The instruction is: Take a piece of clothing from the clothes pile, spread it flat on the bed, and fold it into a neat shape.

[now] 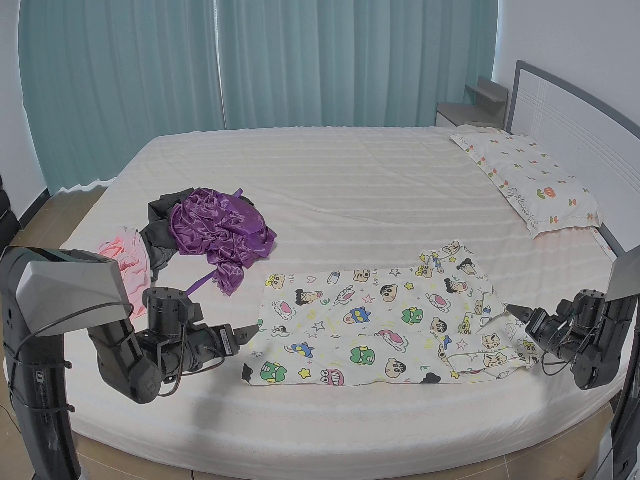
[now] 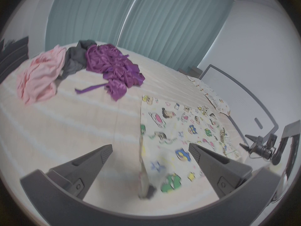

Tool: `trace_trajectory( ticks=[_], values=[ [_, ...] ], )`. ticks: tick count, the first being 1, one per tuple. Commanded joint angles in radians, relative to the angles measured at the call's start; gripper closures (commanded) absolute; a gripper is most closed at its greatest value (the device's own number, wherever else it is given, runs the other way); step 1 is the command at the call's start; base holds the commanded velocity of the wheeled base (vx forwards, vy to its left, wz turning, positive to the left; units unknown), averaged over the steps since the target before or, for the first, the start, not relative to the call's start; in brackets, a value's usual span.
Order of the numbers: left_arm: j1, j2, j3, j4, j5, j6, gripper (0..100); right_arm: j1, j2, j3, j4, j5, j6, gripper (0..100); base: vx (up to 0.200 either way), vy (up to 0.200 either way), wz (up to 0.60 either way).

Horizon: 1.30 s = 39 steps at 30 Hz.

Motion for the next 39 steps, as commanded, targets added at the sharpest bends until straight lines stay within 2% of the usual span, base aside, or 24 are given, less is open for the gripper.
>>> trace_trajectory(
  ticks=[1, 3, 8, 10, 14, 18, 22, 34, 39],
  values=[
    [-0.090, -0.100, 0.131, -0.002, 0.007, -0.084, 0, 0.038, -0.063, 0.114, -0.017, -0.005, 0.074, 0, 0.000, 0.000, 0.00],
    [-0.110, -0.097, 0.150, -0.003, 0.012, -0.114, 0, 0.047, -0.071, 0.130, -0.017, -0.008, 0.077, 0, 0.000, 0.000, 0.00],
    [-0.156, -0.094, 0.148, -0.003, 0.068, -0.277, 0, 0.041, -0.077, 0.153, -0.017, -0.008, 0.085, 0, 0.000, 0.000, 0.00],
    [-0.155, -0.089, 0.131, -0.003, 0.079, -0.298, 0, 0.040, -0.080, 0.160, -0.017, -0.005, 0.094, 0, 0.000, 0.000, 0.00],
    [-0.170, -0.068, 0.122, -0.013, 0.134, -0.302, 0, 0.040, -0.082, 0.160, -0.017, -0.004, 0.109, 0, 0.000, 0.000, 0.00],
    [-0.190, -0.037, 0.119, -0.098, 0.179, -0.305, 0, 0.043, -0.082, 0.163, -0.017, -0.004, 0.109, 0, 0.000, 0.000, 0.00],
    [-0.202, -0.011, 0.116, -0.140, 0.188, -0.303, 0, 0.044, -0.080, 0.167, -0.017, -0.004, 0.109, 0, 0.000, -0.150, 0.00],
    [-0.205, 0.007, 0.107, -0.141, 0.188, -0.306, 0, 0.047, -0.082, 0.167, -0.017, -0.004, 0.109, 0, 0.000, -0.200, 0.00],
    [-0.205, 0.010, 0.107, -0.160, 0.211, -0.308, 0, 0.047, -0.080, 0.167, -0.017, -0.004, 0.109, 0, 0.000, 0.000, 0.00]
  ],
)
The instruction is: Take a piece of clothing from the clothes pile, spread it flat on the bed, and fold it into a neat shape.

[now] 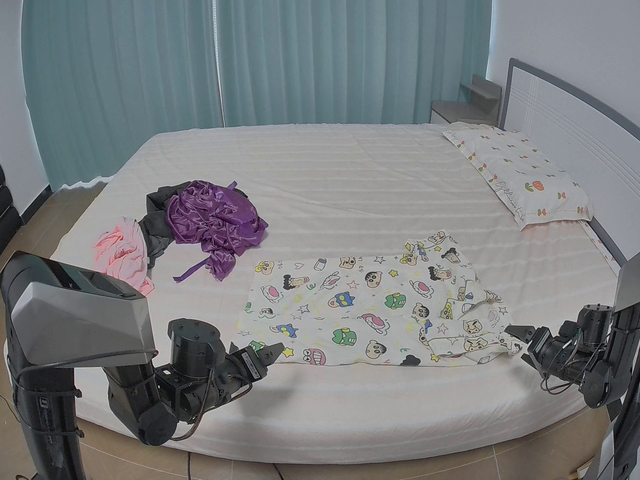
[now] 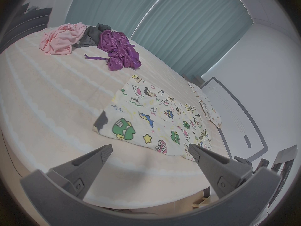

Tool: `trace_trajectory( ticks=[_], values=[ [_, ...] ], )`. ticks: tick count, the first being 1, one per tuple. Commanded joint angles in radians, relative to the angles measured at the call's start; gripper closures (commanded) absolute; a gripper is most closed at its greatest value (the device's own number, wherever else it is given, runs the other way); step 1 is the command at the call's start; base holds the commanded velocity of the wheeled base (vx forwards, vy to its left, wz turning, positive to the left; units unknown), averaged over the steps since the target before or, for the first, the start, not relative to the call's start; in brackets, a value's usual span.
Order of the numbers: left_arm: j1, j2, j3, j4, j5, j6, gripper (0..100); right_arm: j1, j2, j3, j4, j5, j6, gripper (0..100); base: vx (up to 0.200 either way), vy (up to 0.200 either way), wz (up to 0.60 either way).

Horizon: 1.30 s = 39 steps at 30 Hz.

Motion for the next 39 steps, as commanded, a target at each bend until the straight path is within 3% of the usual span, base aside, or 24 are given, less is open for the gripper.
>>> trace_trajectory(
  ticks=[1, 7, 13, 19, 25, 28, 34, 39],
  values=[
    [-0.001, 0.014, 0.002, -0.019, 0.018, -0.004, 0, 0.000, 0.002, 0.000, -0.018, 0.001, 0.000, 0, 0.000, 0.000, 0.00],
    [-0.001, 0.014, 0.005, -0.074, 0.029, -0.066, 0, 0.000, 0.002, 0.002, -0.018, 0.001, 0.000, 0, 0.000, 0.000, 0.00],
    [-0.002, 0.017, 0.019, -0.079, 0.033, -0.073, 0, 0.008, -0.003, 0.013, -0.018, 0.001, -0.002, 0, 0.200, 0.000, 0.00],
    [-0.065, 0.004, 0.128, -0.079, 0.029, -0.085, 0, 0.031, -0.026, 0.036, -0.018, 0.001, -0.002, 0, 0.000, 0.000, 0.00],
    [-0.078, 0.044, 0.157, -0.075, 0.029, -0.227, 0, 0.038, -0.024, 0.039, -0.018, -0.001, -0.002, 0, 0.000, 0.000, 0.00],
    [-0.078, 0.081, 0.160, -0.077, 0.041, -0.221, 0, 0.038, -0.023, 0.042, -0.018, -0.001, -0.002, 0, 0.000, 0.000, 0.00],
    [-0.107, 0.130, 0.158, -0.080, 0.174, -0.158, 0, 0.042, -0.020, 0.046, -0.018, -0.001, -0.003, 0, 0.000, 0.000, 0.00],
    [-0.124, 0.146, 0.147, -0.080, 0.190, -0.145, 0, 0.042, -0.020, 0.048, -0.018, -0.002, -0.003, 0, 0.000, 0.000, 0.00]
  ],
)
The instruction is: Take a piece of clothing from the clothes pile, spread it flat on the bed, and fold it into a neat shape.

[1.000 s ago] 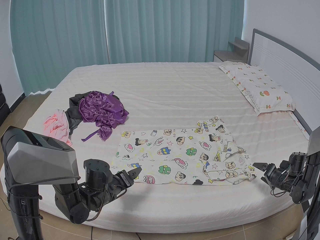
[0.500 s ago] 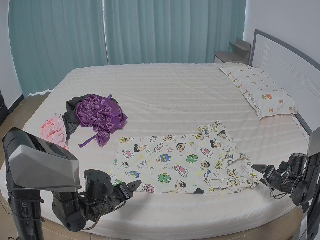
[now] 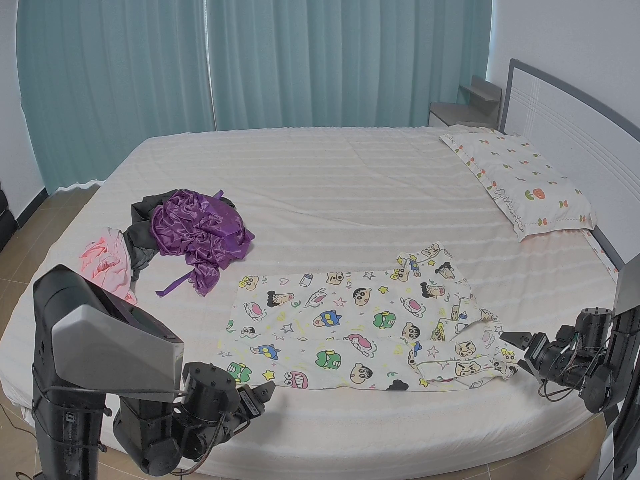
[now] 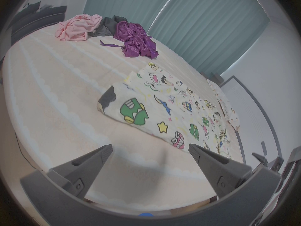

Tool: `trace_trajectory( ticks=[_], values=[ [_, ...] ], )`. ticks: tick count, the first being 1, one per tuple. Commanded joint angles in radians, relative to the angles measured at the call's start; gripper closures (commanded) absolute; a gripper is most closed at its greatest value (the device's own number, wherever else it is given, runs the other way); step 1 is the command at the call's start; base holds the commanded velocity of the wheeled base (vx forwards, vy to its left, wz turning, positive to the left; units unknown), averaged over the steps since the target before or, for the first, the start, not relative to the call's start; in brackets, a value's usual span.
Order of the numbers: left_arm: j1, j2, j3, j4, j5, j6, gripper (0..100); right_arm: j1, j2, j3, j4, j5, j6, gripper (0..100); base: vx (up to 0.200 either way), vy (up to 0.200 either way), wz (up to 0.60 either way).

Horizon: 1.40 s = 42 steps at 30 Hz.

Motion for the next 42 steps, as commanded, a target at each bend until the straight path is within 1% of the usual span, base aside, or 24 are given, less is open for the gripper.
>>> trace_trajectory(
  ticks=[1, 6, 7, 10, 13, 14, 15, 19, 23, 24, 28, 30, 33, 34, 36, 37, 41, 42],
  values=[
    [-0.002, 0.055, -0.023, -0.001, 0.005, 0.006, 0, 0.000, 0.002, 0.001, -0.018, 0.000, 0.000, 0, 0.000, 0.000, 0.00],
    [0.023, 0.073, -0.061, -0.001, 0.005, 0.007, 0, 0.000, 0.005, 0.001, -0.018, 0.000, -0.001, 0, 0.000, 0.000, 0.00],
    [0.050, 0.082, -0.094, -0.001, 0.005, 0.013, 0, 0.002, 0.005, 0.002, -0.018, 0.000, -0.001, 0, 0.000, 0.000, 0.00],
    [0.079, 0.107, -0.129, -0.001, 0.005, 0.043, 0, 0.011, 0.004, 0.012, -0.018, 0.000, -0.003, 0, 0.000, 0.000, 0.00],
    [0.093, 0.142, -0.173, -0.001, 0.026, 0.075, 0, 0.025, -0.001, 0.022, -0.018, -0.002, -0.004, 0, 0.000, 0.000, 0.00],
    [0.093, 0.142, -0.173, -0.001, 0.026, 0.075, 0, 0.025, -0.001, 0.022, -0.018, -0.002, -0.004, 0, 0.000, 0.000, 0.00],
    [0.098, 0.153, -0.193, 0.000, 0.048, 0.078, 0, 0.036, -0.003, 0.033, -0.018, -0.004, -0.004, 0, 0.000, 0.000, 0.00],
    [0.101, 0.156, -0.207, -0.001, 0.054, 0.078, 0, 0.054, -0.003, 0.041, -0.018, -0.005, -0.006, 0, 0.000, 0.000, 0.00],
    [0.121, 0.160, -0.245, 0.000, 0.072, 0.078, 0, 0.059, -0.003, 0.047, -0.018, -0.007, -0.006, 0, 0.000, 0.000, 0.00],
    [0.121, 0.162, -0.247, 0.000, 0.072, 0.078, 100, 0.059, -0.003, 0.047, -0.018, -0.007, -0.006, 0, 0.000, 0.000, 0.00],
    [0.122, 0.167, -0.252, -0.001, 0.083, 0.075, 100, 0.062, -0.003, 0.047, -0.018, -0.010, -0.007, 0, 0.000, 0.000, 0.00],
    [0.124, 0.167, -0.253, -0.003, 0.105, 0.072, 100, 0.085, 0.002, 0.053, -0.018, -0.030, -0.007, 0, 0.000, 0.000, 0.00],
    [0.130, 0.170, -0.261, -0.007, 0.122, 0.067, 100, 0.125, 0.005, 0.038, -0.018, -0.091, -0.003, 0, 0.000, 0.000, 0.00],
    [0.131, 0.174, -0.261, -0.015, 0.126, 0.067, 100, 0.149, 0.001, 0.025, -0.018, -0.125, -0.003, 0, 0.000, 0.000, 0.00],
    [0.131, 0.174, -0.261, -0.021, 0.132, 0.067, 100, 0.163, -0.004, 0.029, -0.018, -0.145, -0.003, 0, 0.000, 0.000, 0.00],
    [0.131, 0.179, -0.262, -0.036, 0.140, 0.067, 100, 0.184, -0.003, 0.039, -0.018, -0.177, -0.003, 0, 0.000, 0.000, 0.00],
    [0.133, 0.194, -0.259, -0.089, 0.145, 0.073, 100, 0.232, 0.060, 0.065, -0.018, -0.247, 0.016, 0, 0.000, 0.000, 0.00],
    [0.133, 0.194, -0.259, -0.089, 0.145, 0.073, 100, 0.232, 0.060, 0.065, -0.018, -0.247, 0.016, 0, 0.000, 0.000, 0.00]
  ],
)
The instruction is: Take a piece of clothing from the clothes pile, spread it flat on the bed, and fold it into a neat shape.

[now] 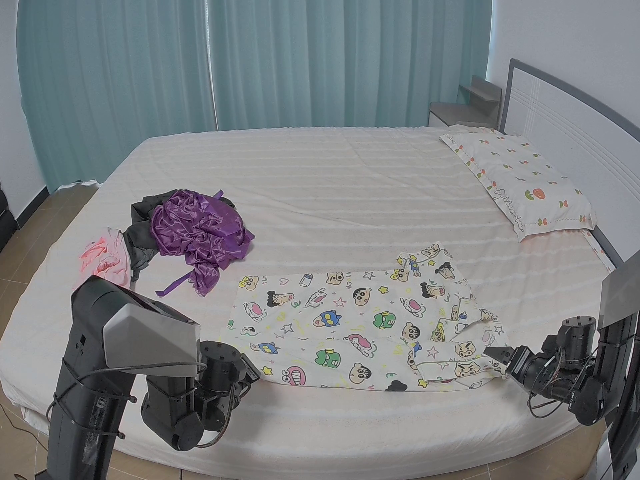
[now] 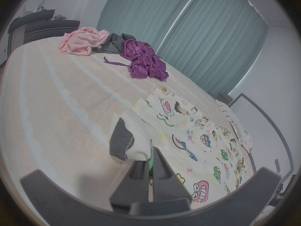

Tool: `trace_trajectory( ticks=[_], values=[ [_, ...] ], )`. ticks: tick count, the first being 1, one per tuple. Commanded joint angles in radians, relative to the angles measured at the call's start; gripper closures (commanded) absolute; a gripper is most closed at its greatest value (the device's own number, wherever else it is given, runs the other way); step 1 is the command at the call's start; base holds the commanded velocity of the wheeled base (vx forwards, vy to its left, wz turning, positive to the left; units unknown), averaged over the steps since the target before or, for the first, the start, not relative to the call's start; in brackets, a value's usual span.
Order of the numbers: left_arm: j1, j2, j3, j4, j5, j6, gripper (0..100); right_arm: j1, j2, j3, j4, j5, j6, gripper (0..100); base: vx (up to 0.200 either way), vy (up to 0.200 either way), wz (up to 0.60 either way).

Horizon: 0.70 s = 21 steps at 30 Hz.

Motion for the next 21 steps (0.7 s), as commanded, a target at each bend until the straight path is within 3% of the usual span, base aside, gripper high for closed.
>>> trace_trajectory(
  ticks=[1, 9, 16, 21],
  values=[
    [0.000, 0.018, 0.008, -0.037, 0.005, 0.002, 100, 0.062, 0.097, 0.021, -0.017, -0.072, 0.038, 0, 0.000, 0.000, 0.00],
    [0.000, 0.023, 0.012, -0.043, 0.005, 0.002, 100, 0.138, 0.163, -0.001, -0.017, -0.225, 0.165, 0, 0.000, 0.000, 0.00],
    [0.000, 0.024, 0.013, -0.043, 0.005, 0.002, 100, 0.181, 0.194, -0.064, -0.017, -0.331, 0.208, 0, 0.000, 0.000, 0.00],
    [0.000, 0.024, 0.013, -0.043, 0.005, 0.002, 100, 0.203, 0.215, -0.113, -0.017, -0.370, 0.228, 0, 0.000, 0.000, 0.00]
  ],
)
